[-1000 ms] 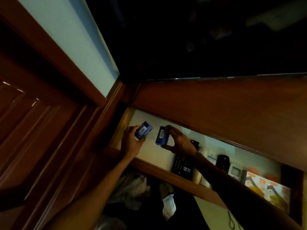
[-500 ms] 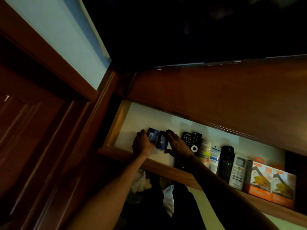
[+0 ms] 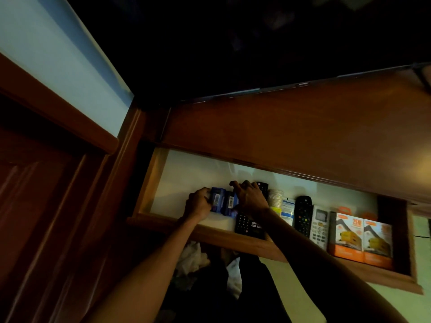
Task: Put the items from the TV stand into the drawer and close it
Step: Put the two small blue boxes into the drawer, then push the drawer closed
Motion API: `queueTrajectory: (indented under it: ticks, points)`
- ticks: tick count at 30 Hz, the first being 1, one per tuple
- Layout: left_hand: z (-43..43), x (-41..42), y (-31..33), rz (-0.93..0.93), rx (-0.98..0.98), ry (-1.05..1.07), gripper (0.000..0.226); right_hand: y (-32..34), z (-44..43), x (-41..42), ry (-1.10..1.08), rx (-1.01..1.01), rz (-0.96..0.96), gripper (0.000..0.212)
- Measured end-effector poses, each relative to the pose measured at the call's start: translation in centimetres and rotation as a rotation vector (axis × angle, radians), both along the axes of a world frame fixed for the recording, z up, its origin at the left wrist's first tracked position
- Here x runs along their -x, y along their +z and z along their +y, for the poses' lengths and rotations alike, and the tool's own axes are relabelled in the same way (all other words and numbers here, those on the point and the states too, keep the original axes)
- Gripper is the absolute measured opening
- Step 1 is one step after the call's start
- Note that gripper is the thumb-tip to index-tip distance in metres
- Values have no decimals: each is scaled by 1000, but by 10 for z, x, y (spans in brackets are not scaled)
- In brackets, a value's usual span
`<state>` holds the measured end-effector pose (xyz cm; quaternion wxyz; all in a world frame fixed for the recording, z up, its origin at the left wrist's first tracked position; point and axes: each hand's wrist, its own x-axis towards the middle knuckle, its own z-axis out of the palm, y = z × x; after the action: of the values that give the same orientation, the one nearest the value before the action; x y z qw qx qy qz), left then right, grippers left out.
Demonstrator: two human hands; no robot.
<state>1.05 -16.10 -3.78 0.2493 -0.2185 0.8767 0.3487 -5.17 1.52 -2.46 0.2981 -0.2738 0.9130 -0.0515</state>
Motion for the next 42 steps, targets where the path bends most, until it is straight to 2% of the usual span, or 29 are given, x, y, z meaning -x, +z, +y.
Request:
queueTrajectory:
  ticks: [9,15,19,21,24,28,30,32,35,38,42]
  points:
    - [0,-14,4,-163,138,-166,32,-1,10,-20,35,8,-94,88]
    - [3,-17,8,-136,191,-228,24,2,17,-28,5,38,-104,78]
    - [4,-23,21,-10,249,-269,34,13,25,-38,-45,121,-82,72]
    - [7,-28,31,107,159,-216,39,26,34,-42,-94,197,-50,65]
    - [20,-36,49,257,30,-214,35,47,60,-51,-121,296,-8,52]
    - [54,-51,71,387,-40,-241,35,69,114,-68,-173,331,3,40]
    - [76,-60,73,372,-59,-285,45,75,146,-81,-186,303,10,42]
    - [95,-69,74,269,-100,-330,66,80,180,-93,-221,270,2,51]
    - [118,-81,75,112,-62,-479,90,77,236,-114,-230,202,-27,77]
    - [136,-90,74,139,78,-611,91,65,282,-133,-176,72,47,94]
    - [145,-95,73,208,276,-566,89,52,314,-146,-287,29,158,93]
